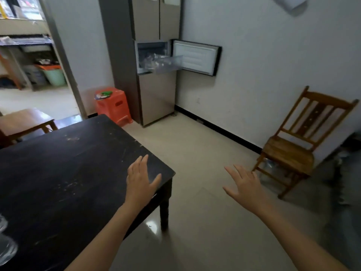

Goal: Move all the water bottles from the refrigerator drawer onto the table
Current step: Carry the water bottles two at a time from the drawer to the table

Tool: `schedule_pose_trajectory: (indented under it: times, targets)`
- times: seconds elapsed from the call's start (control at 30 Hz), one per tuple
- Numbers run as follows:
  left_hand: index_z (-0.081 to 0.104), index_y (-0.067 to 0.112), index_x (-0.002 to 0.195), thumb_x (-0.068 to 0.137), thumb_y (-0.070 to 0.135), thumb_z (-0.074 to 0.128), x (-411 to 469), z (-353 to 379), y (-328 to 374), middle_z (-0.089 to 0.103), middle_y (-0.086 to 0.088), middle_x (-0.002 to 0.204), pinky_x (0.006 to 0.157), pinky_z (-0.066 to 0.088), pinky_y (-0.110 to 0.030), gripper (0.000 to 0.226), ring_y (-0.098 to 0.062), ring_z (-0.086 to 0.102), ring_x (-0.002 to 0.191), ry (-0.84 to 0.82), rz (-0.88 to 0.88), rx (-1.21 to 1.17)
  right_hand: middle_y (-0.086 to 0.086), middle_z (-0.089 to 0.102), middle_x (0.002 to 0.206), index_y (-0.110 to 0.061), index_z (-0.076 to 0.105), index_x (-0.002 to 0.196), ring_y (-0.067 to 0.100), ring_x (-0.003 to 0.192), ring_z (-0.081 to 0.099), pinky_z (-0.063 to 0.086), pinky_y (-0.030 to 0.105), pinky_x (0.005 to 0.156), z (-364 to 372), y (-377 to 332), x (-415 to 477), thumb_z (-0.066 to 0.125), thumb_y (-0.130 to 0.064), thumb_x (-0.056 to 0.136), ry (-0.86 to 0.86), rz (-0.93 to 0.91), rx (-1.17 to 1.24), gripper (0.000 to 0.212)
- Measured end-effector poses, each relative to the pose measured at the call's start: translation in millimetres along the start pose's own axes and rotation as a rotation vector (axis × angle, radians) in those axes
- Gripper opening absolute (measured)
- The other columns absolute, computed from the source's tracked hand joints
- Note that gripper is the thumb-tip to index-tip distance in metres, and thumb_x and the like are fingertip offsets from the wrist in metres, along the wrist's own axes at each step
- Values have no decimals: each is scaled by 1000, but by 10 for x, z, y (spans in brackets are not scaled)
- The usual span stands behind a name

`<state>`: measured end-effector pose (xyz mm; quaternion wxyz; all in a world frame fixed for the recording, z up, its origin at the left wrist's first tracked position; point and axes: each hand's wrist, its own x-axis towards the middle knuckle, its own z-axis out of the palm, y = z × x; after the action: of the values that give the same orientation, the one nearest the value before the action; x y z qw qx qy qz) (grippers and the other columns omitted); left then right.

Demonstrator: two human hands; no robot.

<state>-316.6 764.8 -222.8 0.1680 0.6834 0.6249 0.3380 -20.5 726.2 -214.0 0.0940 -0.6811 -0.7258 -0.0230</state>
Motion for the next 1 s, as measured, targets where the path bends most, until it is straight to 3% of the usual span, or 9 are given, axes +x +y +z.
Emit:
schedule_pose_trajectory:
  times: [0.3,0.43,0.57,0.67,0.77,1.0]
  targets:
    - [33,4,137,84,27,64,-378,1022,1305,36,-19,141,108,22,-45,66,-35,28,132,-80,123,-26,3,13,154,-25,17,145,19,144,7,9,37,115,-358,1326,-962,47,-43,91,-54,114,44,64]
    - [32,6,138,81,49,47,-555,1489,1793,33,-19,143,108,19,-42,73,-35,26,133,-146,118,-48,12,26,150,-20,33,141,28,141,21,20,43,111,-422,1869,-1201,57,-42,85,-6,161,91,65]
    - [35,6,137,68,62,26,-690,1962,2229,34,-21,142,107,23,-43,90,-37,28,131,-213,168,-36,7,16,154,-26,21,145,23,143,11,14,40,114,-493,2321,-1467,52,-45,87,-44,261,100,68]
    - [35,5,137,70,60,34,-718,2190,2551,33,-21,142,107,24,-43,86,-38,27,130,-259,197,-37,5,12,155,-27,18,145,20,143,8,11,35,114,-517,2627,-1608,50,-45,89,-51,309,82,67]
    - [33,6,138,85,33,59,-643,2424,2782,30,-20,144,108,22,-42,66,-35,23,133,-299,234,-34,4,10,155,-28,16,146,20,143,6,9,33,113,-529,2895,-1689,50,-43,89,-61,386,92,67]
    - [34,5,137,84,24,63,-223,2998,3037,31,-20,144,106,23,-44,63,-37,23,132,-306,253,-31,2,7,156,-30,12,146,19,144,3,8,34,114,-517,3417,-1539,46,-43,91,-93,463,69,66]
